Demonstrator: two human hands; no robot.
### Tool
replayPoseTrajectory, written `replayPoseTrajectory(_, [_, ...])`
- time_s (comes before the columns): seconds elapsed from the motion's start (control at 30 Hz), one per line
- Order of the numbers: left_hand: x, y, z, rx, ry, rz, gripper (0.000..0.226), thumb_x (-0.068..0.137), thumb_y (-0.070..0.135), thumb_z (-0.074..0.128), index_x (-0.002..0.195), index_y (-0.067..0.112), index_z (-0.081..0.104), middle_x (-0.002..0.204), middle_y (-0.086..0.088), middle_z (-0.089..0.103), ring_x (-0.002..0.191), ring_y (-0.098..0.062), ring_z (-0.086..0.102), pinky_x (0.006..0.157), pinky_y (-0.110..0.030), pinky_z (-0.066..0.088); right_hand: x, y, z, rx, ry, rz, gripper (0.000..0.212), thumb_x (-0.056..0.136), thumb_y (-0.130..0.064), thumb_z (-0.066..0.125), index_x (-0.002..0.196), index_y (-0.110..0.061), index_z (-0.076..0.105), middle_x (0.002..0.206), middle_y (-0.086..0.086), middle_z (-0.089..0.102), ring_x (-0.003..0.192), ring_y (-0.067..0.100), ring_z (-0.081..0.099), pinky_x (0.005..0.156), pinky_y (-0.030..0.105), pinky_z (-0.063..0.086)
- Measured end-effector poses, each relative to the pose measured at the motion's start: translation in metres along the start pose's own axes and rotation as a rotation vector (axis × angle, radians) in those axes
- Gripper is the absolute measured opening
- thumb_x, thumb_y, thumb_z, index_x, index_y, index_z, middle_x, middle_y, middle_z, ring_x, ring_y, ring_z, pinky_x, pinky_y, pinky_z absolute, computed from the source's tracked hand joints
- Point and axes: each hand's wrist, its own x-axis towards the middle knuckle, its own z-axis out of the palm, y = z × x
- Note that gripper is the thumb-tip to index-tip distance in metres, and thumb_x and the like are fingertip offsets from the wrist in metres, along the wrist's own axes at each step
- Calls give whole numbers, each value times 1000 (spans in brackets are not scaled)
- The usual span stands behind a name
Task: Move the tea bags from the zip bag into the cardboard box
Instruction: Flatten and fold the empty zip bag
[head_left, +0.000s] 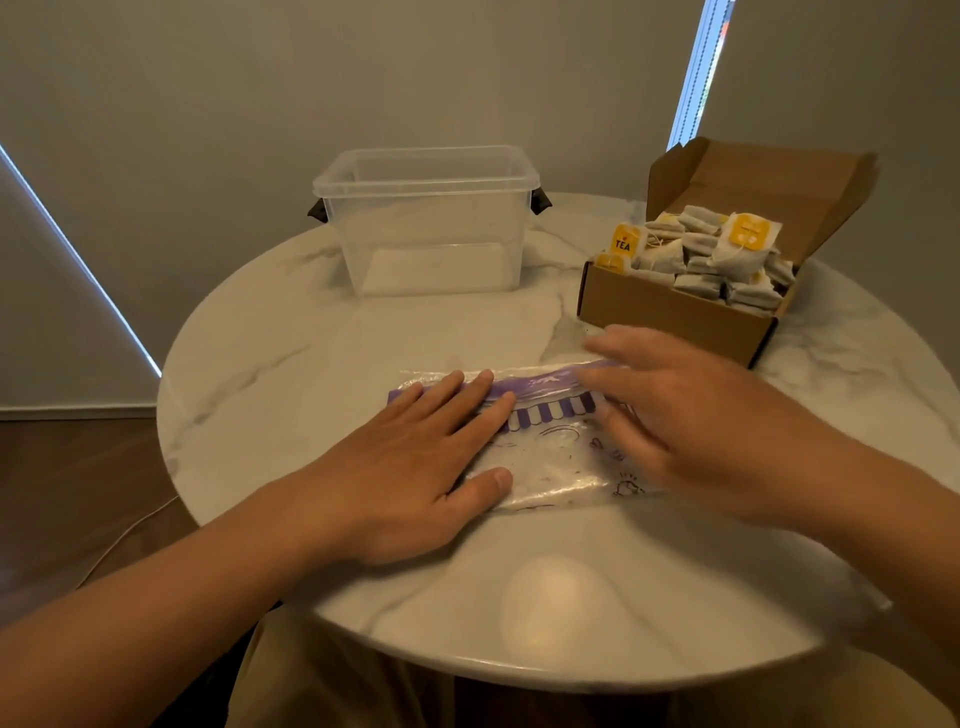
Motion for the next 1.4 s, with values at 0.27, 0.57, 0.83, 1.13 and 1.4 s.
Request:
replayPoseTrajectory(0.27, [11, -12, -17, -144, 67, -2, 76, 84, 70, 0, 154, 46, 16, 163, 19, 9, 147, -1, 3, 119, -24, 7, 3, 7, 22, 83, -221, -67, 52, 102, -41, 24, 152, -26, 25, 159, -9, 20, 144, 6, 10, 107, 8, -3])
replayPoseTrajectory(0.57, [42, -36, -17, -218, 257, 79, 37, 100, 30, 51, 137, 37, 56, 136, 13, 54, 123, -10, 46, 103, -30, 38, 35, 21, 26, 116, -63, -26, 31, 97, -36, 50, 125, -35, 64, 131, -10, 58, 115, 14, 48, 92, 41, 46])
replayPoseTrajectory(0.83, [48, -46, -16, -226, 252, 93, 39, 100, 32, 53, 138, 42, 52, 145, 13, 49, 131, -10, 44, 108, -36, 38, 47, 31, 34, 268, -44, 16, 31, 92, -26, 63, 121, -34, 66, 117, -11, 69, 107, 12, 62, 86, 40, 54])
replayPoseTrajectory(1.13, [51, -47, -14, -190, 284, 136, 39, 100, 32, 53, 138, 38, 55, 137, 14, 53, 122, -10, 45, 102, -32, 40, 47, 12, 27, 27, -51, -180, 37, 98, -38, 26, 102, -29, 61, 94, -10, 58, 94, 11, 49, 82, 36, 44])
replayPoseTrajectory(1.4, [46, -46, -13, -176, 277, 136, 40, 102, 30, 49, 142, 37, 50, 141, 11, 50, 127, -13, 43, 106, -34, 38, 26, -1, 31, 40, -426, -76, 69, 99, -56, 14, 154, -22, -9, 162, -5, -13, 147, 6, -13, 120, 27, -4])
